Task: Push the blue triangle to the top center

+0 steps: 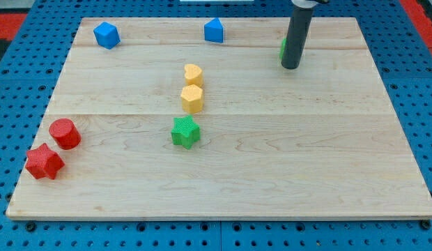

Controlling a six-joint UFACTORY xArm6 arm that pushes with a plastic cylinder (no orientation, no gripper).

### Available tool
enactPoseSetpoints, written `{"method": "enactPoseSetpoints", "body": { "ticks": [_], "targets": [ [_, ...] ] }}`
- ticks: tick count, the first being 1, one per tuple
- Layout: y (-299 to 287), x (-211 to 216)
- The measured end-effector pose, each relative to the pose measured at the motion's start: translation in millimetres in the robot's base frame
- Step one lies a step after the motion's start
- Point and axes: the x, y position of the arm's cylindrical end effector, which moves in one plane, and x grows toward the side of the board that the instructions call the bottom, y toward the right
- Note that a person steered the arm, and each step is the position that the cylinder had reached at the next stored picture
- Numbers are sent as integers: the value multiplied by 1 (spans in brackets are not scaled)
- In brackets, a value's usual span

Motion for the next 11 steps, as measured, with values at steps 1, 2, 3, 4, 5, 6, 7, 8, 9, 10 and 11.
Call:
{"method": "enactPoseSetpoints", "body": {
  "ticks": [1, 2, 3, 4, 5, 6, 7, 8, 9, 10, 11],
  "targets": [
    [4, -48],
    [7, -75],
    [-50, -80],
    [-52, -101],
    [-109, -98],
    [-136, -81],
    [-150, -55],
    [-224, -51],
    [-220, -61],
    [-175, -63],
    [-188, -55]
  ]
}}
